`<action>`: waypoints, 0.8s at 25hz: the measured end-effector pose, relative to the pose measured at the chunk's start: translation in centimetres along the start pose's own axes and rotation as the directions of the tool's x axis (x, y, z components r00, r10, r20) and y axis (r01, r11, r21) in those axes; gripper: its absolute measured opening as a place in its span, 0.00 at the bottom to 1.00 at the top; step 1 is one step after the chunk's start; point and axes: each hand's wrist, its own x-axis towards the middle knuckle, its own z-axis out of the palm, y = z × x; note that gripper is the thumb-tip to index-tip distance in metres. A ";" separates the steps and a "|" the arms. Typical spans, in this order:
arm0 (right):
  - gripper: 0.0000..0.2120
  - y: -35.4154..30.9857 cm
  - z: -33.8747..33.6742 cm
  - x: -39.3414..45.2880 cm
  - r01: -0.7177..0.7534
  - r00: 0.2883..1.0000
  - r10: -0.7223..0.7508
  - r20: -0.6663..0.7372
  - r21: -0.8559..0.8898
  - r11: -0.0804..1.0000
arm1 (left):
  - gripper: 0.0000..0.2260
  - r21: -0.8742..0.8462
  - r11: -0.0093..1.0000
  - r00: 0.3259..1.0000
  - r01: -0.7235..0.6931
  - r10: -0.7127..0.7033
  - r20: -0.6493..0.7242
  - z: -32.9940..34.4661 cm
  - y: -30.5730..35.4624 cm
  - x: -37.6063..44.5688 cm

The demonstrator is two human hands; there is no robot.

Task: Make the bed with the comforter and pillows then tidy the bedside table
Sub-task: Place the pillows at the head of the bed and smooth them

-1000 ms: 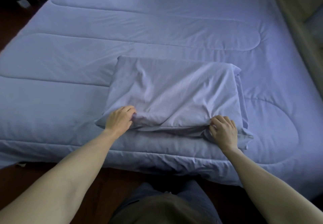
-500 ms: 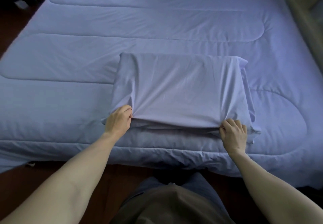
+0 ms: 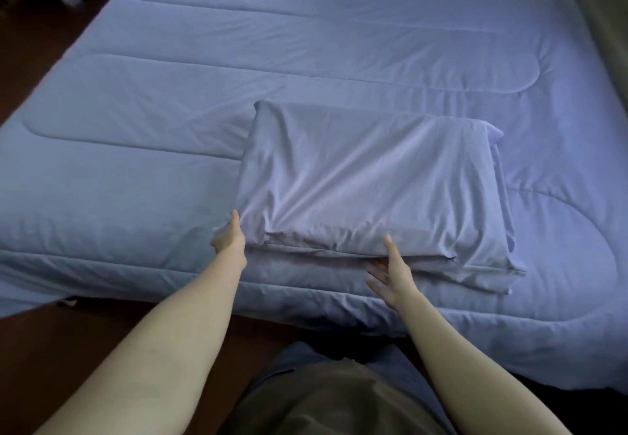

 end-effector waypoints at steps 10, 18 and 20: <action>0.09 3.1 1.9 0.3 0.178 0.971 -0.174 -0.163 0.012 0.984 | 0.06 -0.298 0.947 0.992 -0.119 0.104 -0.065 -2.0 -2.2 3.2; 0.14 2.6 -0.3 0.5 0.075 0.985 -0.056 -0.165 0.114 0.991 | 0.24 0.235 0.899 0.877 -0.369 0.421 -0.233 -2.1 -1.5 1.9; 0.19 2.1 -2.4 0.6 0.111 0.966 -0.064 -0.250 0.180 0.977 | 0.29 0.447 0.631 0.660 -0.634 0.743 -0.113 -1.2 -1.3 -0.2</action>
